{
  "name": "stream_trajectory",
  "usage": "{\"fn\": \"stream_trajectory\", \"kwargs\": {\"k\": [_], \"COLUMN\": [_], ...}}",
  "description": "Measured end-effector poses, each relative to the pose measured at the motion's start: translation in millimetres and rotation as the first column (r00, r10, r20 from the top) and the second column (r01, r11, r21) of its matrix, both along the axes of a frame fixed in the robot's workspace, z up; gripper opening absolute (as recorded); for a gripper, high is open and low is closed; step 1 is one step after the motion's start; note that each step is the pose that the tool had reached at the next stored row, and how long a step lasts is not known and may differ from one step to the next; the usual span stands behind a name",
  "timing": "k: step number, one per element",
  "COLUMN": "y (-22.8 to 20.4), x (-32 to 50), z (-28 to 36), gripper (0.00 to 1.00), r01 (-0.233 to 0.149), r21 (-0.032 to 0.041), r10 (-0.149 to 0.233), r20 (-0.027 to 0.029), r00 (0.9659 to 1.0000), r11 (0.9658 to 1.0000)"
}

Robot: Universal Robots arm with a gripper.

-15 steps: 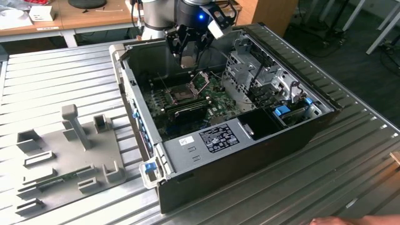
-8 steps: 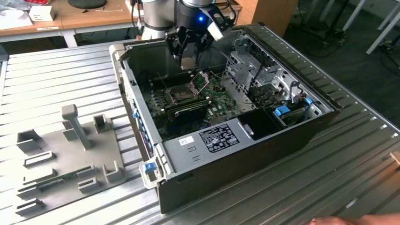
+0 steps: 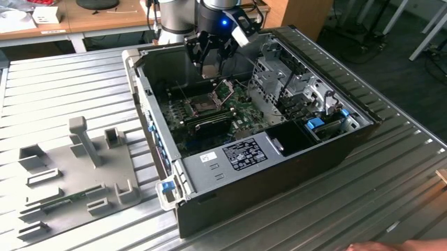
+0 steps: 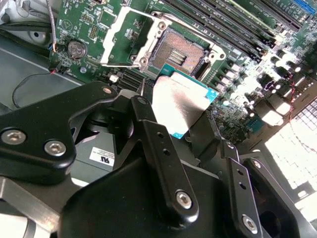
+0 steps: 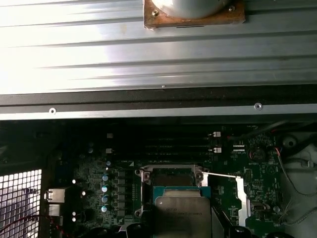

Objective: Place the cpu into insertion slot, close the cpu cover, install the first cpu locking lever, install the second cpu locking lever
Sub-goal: 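Place the cpu into insertion slot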

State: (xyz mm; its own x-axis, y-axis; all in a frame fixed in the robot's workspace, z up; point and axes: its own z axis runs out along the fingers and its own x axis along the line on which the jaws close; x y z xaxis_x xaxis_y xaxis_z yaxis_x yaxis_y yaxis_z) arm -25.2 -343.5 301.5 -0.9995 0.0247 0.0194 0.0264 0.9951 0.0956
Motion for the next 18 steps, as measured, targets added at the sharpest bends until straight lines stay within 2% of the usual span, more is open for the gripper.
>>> {"fn": "stream_trajectory", "kwargs": {"k": [7, 18], "y": [0.0, 0.0], "x": [0.0, -0.4], "z": [-1.5, -10.6], "gripper": [0.54, 0.54], "r01": [0.000, 0.000], "r21": [0.0006, 0.0004], "r10": [0.000, 0.000], "r20": [0.0000, 0.0000], "r00": [1.0000, 1.0000], "r11": [1.0000, 1.0000]}}
